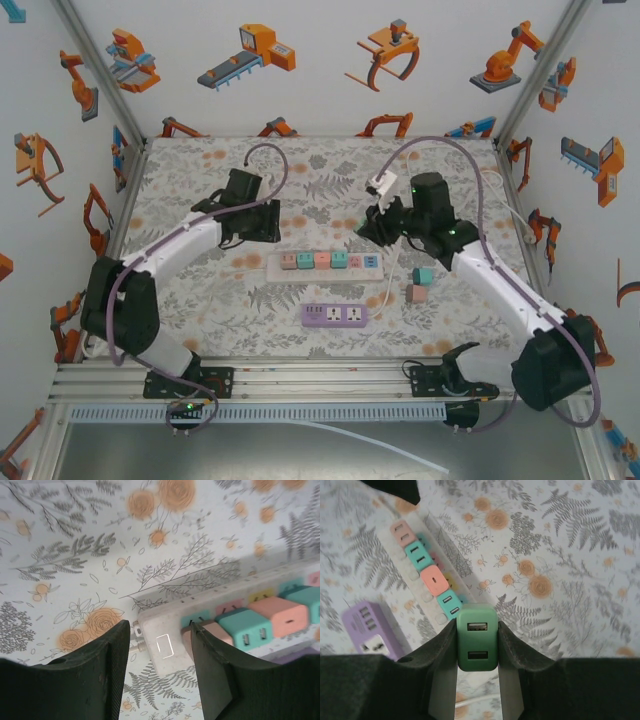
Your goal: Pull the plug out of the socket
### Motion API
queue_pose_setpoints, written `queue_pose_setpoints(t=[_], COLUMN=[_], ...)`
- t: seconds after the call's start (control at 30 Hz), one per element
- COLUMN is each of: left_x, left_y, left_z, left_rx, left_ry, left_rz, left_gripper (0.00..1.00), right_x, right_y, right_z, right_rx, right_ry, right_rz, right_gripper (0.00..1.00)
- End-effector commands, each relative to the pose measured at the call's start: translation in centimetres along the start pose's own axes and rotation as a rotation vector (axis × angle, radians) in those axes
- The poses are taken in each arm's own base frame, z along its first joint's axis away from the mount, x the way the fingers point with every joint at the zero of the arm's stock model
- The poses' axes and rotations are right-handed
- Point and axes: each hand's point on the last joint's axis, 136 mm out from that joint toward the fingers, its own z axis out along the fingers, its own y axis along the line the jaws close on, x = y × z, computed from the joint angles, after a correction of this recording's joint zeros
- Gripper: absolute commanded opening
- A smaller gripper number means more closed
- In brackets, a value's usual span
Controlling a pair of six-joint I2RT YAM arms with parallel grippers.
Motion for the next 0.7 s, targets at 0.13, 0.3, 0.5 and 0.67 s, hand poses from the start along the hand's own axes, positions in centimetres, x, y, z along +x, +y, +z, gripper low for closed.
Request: queue_pose_setpoints(t=[0.13,0.3,0.5,0.67], left_x=[-3.7,-1.7,4.0,8.2], left_y=[-5.8,-11.3,-15.6,-16.2], left_z=[-7.8,-12.2,-15.4,-16.4], left_rx=[0.278,0.529,0.695,0.741], left_ry=[-0.290,-0.382,-0.410,-0.409], left_rz=[0.148,0.347,0.654,0.809], left_gripper=[0.51,0.54,0.60,0.71], right_x=[2.9,7.2,13.2,18.4], right_y=[-3.9,-4.5,-3.9,-2.6], right_z=[-3.9,-5.9,-8.2,-9.4], right_rx=[0.161,0.234,0.369,0.472], right_ry=[-0.062,-0.035,-0.018,0.051], right_rz=[0.790,1.100,1.296,1.349], right_gripper=[0.05,0.06,0.07,0.06])
